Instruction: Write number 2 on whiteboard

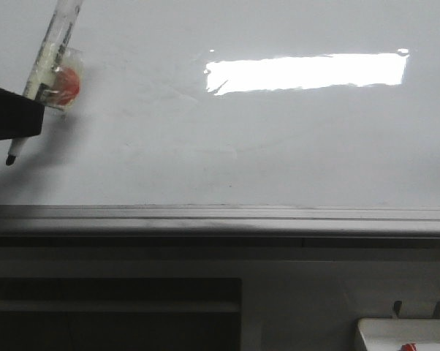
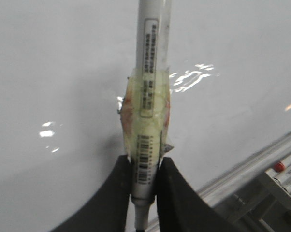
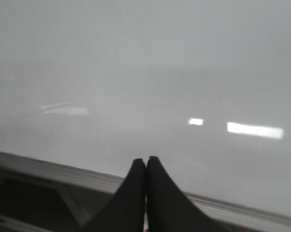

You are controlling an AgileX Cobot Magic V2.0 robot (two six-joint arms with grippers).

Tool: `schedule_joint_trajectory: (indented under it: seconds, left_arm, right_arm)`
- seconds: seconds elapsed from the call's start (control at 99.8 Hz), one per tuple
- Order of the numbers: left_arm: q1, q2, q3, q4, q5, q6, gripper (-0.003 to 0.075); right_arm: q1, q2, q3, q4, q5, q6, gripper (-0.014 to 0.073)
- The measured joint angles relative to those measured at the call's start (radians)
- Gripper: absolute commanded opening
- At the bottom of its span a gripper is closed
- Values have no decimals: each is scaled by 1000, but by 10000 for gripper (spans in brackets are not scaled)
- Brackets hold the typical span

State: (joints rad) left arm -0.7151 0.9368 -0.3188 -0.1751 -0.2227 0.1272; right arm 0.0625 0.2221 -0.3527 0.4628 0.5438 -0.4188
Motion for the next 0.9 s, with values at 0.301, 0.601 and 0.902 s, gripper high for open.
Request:
schedule_joint_trajectory:
  seconds: [0.301,0.601,0.902]
  left_arm:
    - [-114,-112,0,268,40,0,-20]
    - [-198,-116,0,483,80,0,-20]
    - [-202,-116,0,589,79,0,-20]
  right_arm:
    - [178,134,-118,285,114,-408,-39]
    - [475,383,-259,322,164,-605,430]
    - [664,658,-395,325,61,-633,407]
